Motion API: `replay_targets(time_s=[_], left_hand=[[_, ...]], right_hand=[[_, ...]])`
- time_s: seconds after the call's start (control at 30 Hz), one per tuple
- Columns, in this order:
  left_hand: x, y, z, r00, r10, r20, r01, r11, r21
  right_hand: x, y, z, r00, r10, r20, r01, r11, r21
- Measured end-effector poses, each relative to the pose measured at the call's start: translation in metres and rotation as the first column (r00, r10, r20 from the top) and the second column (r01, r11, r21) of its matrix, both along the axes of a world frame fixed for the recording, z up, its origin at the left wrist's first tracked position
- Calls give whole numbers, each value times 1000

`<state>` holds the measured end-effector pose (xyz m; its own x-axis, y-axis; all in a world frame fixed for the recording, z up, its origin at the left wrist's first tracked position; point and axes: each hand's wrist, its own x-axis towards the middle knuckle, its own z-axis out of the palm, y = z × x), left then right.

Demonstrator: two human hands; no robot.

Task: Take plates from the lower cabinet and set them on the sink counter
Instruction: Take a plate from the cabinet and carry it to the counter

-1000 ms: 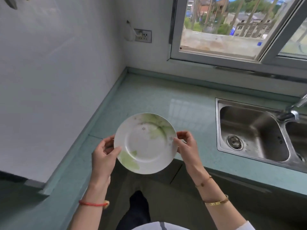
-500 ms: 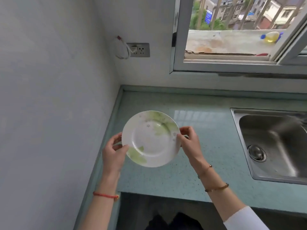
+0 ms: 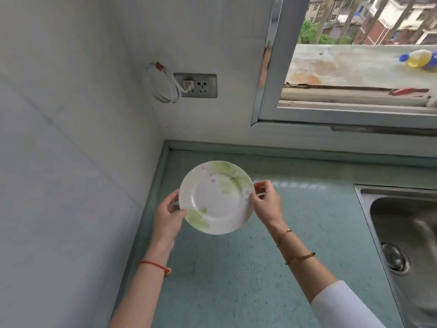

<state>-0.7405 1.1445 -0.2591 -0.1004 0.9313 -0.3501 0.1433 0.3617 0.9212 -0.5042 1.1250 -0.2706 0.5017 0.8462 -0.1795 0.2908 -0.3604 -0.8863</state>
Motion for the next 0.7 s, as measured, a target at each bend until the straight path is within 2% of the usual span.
replay_targets(time_s=[0.4,0.7], left_hand=[[8,79,-70,993,-17,-114,5,994,-106],[2,85,-89,987,-21,-162,2,993,-116]], right_hand=[[2,75,-72,998,45,49,-36,985,-171],[-8,83,-88,991,77,111,-57,984,-171]])
